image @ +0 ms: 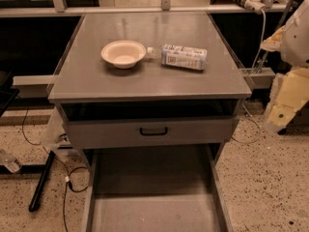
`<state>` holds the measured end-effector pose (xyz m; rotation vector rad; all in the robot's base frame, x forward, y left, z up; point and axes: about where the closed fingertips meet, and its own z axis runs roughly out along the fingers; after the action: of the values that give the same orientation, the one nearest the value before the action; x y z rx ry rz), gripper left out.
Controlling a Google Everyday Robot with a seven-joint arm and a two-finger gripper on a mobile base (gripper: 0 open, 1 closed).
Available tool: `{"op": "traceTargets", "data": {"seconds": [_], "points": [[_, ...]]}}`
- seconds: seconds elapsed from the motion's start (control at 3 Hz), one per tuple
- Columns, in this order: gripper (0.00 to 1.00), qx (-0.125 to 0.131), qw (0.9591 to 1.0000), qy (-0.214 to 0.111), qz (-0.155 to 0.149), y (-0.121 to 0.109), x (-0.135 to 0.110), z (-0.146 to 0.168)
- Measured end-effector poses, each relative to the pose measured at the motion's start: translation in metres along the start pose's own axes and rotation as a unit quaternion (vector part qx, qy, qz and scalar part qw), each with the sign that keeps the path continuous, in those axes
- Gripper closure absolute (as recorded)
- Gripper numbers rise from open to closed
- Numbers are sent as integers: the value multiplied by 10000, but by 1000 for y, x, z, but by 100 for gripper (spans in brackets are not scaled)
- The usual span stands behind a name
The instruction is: Place blue plastic bottle into middle drawer
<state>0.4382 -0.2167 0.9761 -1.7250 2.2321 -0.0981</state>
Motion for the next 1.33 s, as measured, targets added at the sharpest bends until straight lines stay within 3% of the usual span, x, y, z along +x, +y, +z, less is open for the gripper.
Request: {"op": "traceTargets", "data": {"seconds": [0.33, 0.67, 1.0, 1.33], "points": [[0, 51, 10000, 18, -78, -6, -6, 1], [0, 185, 9993, -93, -298, -39, -32, 16], [0, 411, 9963, -473, -584, -72, -64, 27], [0, 610, 9886, -1094, -841, -94, -88, 39]]}}
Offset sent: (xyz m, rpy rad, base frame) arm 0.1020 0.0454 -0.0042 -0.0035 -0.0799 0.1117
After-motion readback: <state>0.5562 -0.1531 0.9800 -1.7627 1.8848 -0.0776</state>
